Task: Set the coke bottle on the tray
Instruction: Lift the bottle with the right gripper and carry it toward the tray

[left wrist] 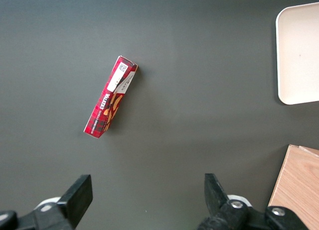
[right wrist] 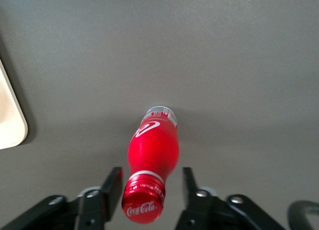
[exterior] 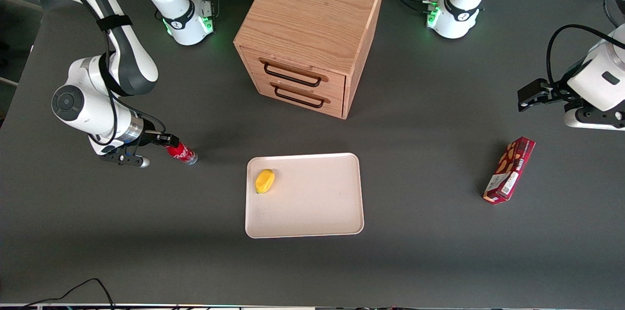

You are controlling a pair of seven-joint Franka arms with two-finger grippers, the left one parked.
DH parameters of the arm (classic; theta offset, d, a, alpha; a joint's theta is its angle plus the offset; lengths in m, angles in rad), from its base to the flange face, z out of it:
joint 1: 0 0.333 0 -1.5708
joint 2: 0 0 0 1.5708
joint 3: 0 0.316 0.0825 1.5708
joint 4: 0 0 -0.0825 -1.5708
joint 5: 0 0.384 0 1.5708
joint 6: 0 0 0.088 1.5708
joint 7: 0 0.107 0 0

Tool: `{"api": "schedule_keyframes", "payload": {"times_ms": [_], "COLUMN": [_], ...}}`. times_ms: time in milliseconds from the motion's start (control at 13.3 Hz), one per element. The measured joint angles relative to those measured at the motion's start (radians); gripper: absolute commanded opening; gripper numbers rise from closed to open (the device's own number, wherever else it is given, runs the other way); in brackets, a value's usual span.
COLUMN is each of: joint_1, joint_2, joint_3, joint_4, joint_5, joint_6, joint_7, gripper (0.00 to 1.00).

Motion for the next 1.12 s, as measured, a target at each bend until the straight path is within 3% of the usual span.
{"api": "schedule_keyframes", "payload": {"times_ms": [300,675,900,1125], "joint_1": [0.001,0.007,0.084,0.224], "joint_2": [-0.004,-0.033,-0.005,0.147], "joint_3": [0.025,0.063,0.069,0.055], "joint_4": [0.038,0.458,0.66,0.831], "joint_5": [0.0,0.001,0.001,-0.022], "joint_6": [-0.034,-0.393,-0.486,-0.502], "joint_7": [0.0,0.0,0.019,0.146], "gripper": [0.0,0.0,0.0,0.0]}}
